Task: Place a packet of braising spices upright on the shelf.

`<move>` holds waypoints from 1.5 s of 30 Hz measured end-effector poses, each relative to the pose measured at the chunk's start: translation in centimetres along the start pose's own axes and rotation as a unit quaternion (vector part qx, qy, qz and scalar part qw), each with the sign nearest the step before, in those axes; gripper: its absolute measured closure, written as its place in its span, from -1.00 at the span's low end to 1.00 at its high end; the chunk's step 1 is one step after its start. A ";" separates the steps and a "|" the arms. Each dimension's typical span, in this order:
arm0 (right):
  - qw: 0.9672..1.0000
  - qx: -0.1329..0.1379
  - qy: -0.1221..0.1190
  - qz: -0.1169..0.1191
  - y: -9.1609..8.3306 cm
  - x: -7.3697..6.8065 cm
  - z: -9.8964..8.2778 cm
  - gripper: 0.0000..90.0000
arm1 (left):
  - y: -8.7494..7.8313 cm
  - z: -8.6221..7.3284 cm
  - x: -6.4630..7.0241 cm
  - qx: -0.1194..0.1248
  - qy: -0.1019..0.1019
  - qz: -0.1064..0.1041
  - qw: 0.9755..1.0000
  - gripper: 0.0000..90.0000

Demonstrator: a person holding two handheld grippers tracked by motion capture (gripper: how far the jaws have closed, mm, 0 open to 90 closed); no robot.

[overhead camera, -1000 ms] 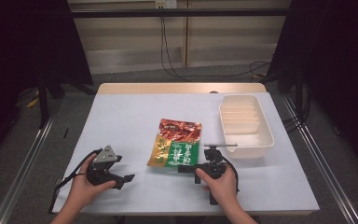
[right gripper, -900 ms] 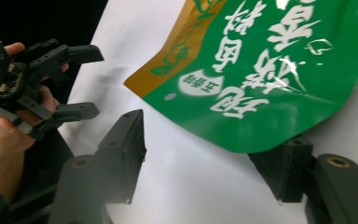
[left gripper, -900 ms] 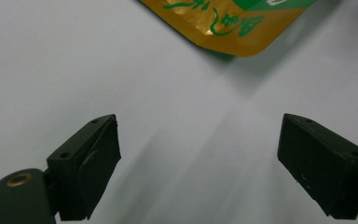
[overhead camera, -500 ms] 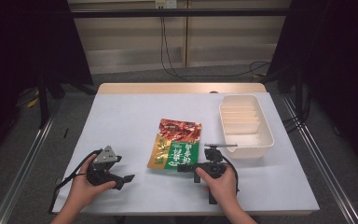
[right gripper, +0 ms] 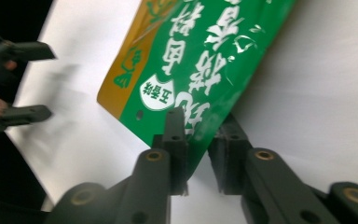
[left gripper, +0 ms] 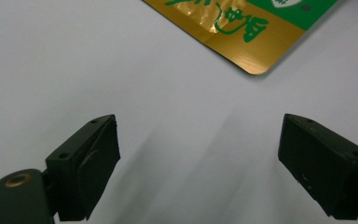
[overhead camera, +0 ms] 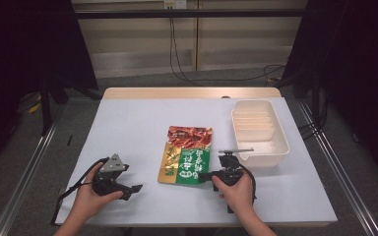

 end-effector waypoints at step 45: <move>0.997 0.022 0.012 -0.068 -1.5 0.9 3.2 0.81 | 0.2 0.0 0.1 -0.004 0.004 -0.001 1.000 -0.74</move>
Point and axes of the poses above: each handheld gripper's, and its own axes: y roughly forward along the jaws, z roughly out of its top, x roughly to its right, the point moved 2 cm from there along y, roughly forward along the jaws, and after that the axes turned 10 degrees about y, right-handed, at the moved point
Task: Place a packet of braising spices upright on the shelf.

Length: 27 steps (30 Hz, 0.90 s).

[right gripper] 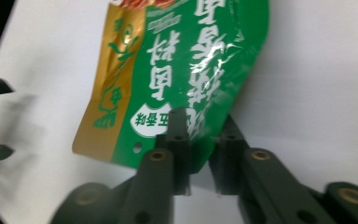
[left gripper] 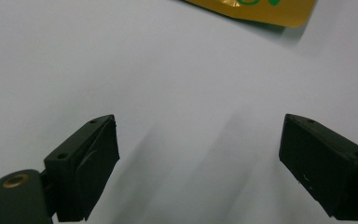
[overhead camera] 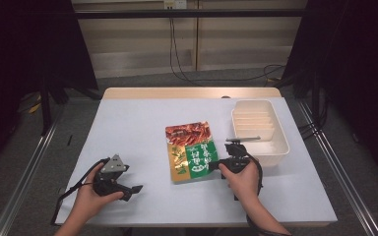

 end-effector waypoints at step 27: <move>0.992 0.018 -0.010 -0.127 -0.6 -0.8 10.2 0.96 | -0.1 0.0 -0.1 -0.014 0.004 0.000 1.000 -0.74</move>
Point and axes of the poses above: each handheld gripper's, and its own axes: y roughly forward along the jaws, z roughly out of its top, x roughly to its right, the point moved 2 cm from there along y, roughly forward along the jaws, and after that the axes turned 10 degrees about y, right-handed, at the moved point
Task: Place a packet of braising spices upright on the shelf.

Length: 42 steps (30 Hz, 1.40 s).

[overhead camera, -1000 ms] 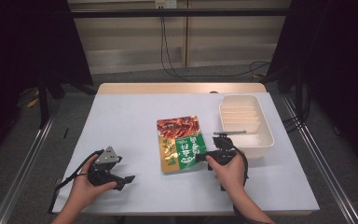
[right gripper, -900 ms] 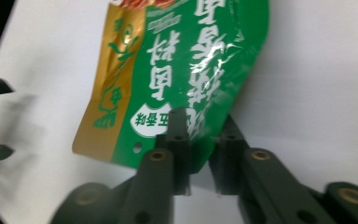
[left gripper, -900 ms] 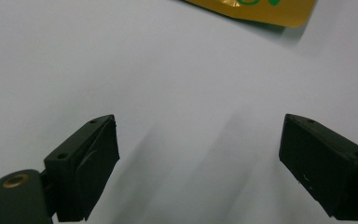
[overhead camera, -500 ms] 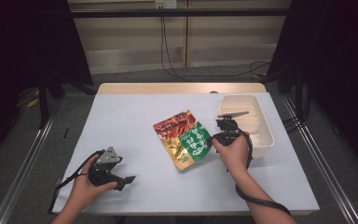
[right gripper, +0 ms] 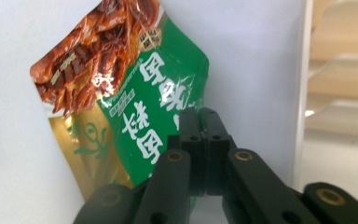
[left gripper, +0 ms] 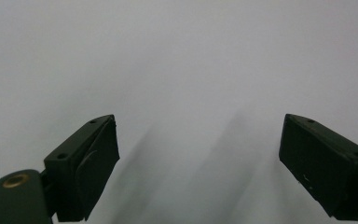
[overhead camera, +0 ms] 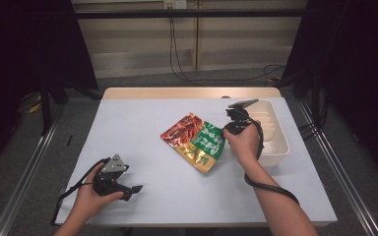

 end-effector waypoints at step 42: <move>0.999 -0.040 -0.003 0.024 0.6 0.4 -5.2 -0.02 | 0.3 0.1 0.3 0.001 0.006 0.003 1.000 -0.75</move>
Point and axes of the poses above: each handheld gripper's, and its own axes: y roughly forward along the jaws, z roughly out of its top, x roughly to its right, the point moved 2 cm from there along y, roughly forward along the jaws, and after that the axes turned 10 degrees about y, right-handed, at the moved point
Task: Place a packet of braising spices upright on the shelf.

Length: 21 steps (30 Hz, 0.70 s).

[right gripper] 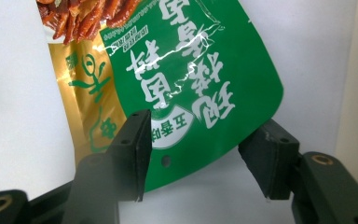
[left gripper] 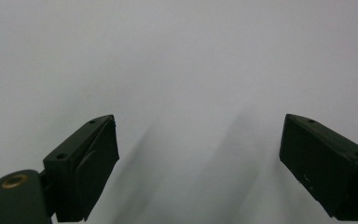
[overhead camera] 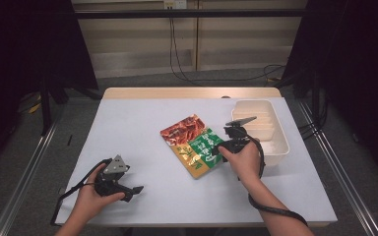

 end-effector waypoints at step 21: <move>1.000 -0.011 -0.018 0.007 1.5 -1.7 -0.9 0.56 | -0.2 0.1 0.0 0.000 0.001 0.006 1.000 -0.75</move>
Point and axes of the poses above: each handheld gripper's, and its own axes: y roughly forward along the jaws, z roughly out of its top, x roughly to its right, the point moved 2 cm from there along y, roughly forward along the jaws, and after that the axes turned 10 degrees about y, right-handed, at the moved point
